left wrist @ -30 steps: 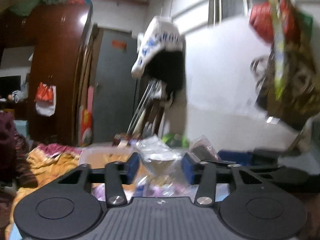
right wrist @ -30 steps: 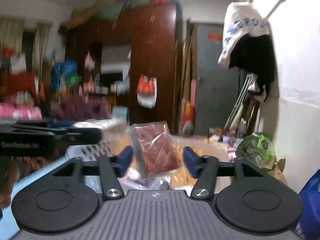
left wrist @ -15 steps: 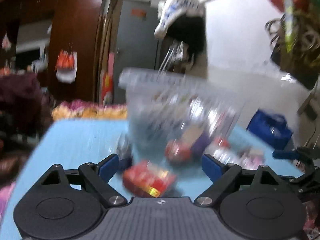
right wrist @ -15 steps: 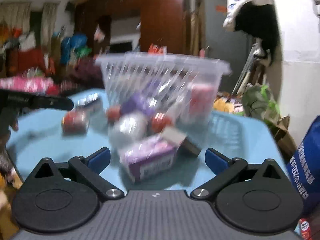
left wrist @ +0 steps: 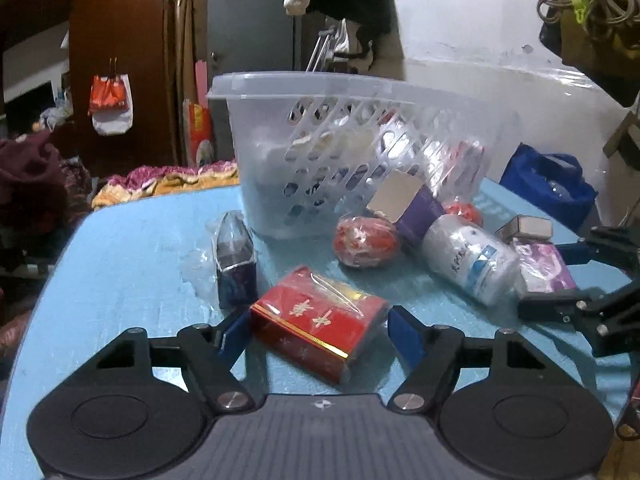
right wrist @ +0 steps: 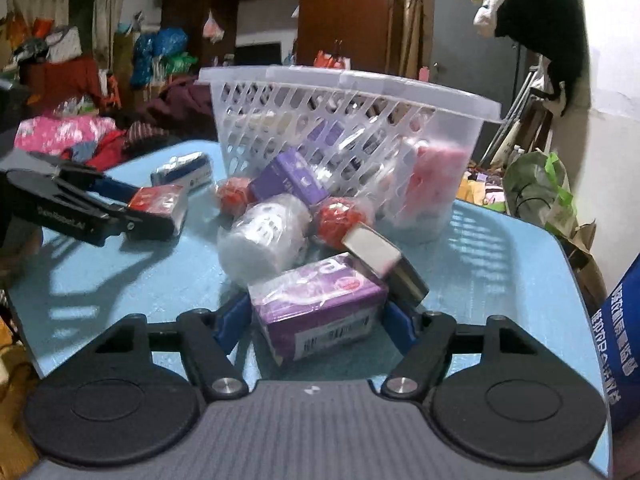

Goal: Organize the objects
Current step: 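Grasp red box with gold characters in left gripper while right grasps purple box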

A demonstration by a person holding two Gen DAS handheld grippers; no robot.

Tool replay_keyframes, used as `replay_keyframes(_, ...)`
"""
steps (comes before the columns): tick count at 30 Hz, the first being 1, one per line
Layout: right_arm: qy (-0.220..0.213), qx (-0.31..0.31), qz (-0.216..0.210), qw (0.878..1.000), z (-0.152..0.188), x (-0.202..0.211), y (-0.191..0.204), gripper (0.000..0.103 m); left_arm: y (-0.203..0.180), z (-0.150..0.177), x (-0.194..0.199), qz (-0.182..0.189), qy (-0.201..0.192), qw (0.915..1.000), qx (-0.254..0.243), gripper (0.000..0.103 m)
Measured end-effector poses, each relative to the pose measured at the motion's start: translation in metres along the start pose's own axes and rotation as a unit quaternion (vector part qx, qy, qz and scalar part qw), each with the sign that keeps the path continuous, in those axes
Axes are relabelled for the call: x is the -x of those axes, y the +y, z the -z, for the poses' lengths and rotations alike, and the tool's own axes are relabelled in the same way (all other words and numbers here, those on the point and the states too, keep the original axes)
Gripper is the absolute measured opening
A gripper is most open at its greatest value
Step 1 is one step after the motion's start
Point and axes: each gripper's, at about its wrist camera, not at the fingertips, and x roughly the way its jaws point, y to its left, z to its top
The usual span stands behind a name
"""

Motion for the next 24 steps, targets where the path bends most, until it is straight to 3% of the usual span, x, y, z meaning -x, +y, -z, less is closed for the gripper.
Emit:
replay_keyframes(4,-0.057,0.002,-0.017,0.998,0.005,0.012,0.001,0.073,0.006,0.010,0.024,0.084,-0.081,0.9931,-0.004,0.076)
replay_keyframes(8,-0.101,0.012,-0.008,0.995,0.010,0.021,0.006,0.073,0.007,0.015,0.034,0.087,-0.110,0.9902,0.000,0.076)
replay_keyframes(12,-0.157,0.013,-0.012,0.987,0.016,0.032,0.006,0.073,0.011,0.015,0.031,0.089,-0.102,0.9907,0.012,0.076)
replay_keyframes(15,-0.202,-0.023,-0.033,0.979,0.021,0.039,-0.008,0.073,0.008,0.015,0.030,0.085,-0.103,0.9910,0.010,0.076)
replay_keyframes(19,-0.197,-0.088,-0.053,0.975,0.019,0.035,-0.027,0.073,0.009,0.014,0.030,0.082,-0.108,0.9908,0.011,0.076)
replay_keyframes(24,-0.177,-0.074,-0.035,0.981,0.015,0.030,-0.020,0.072,0.011,0.015,0.031,0.078,-0.113,0.9903,0.016,0.076)
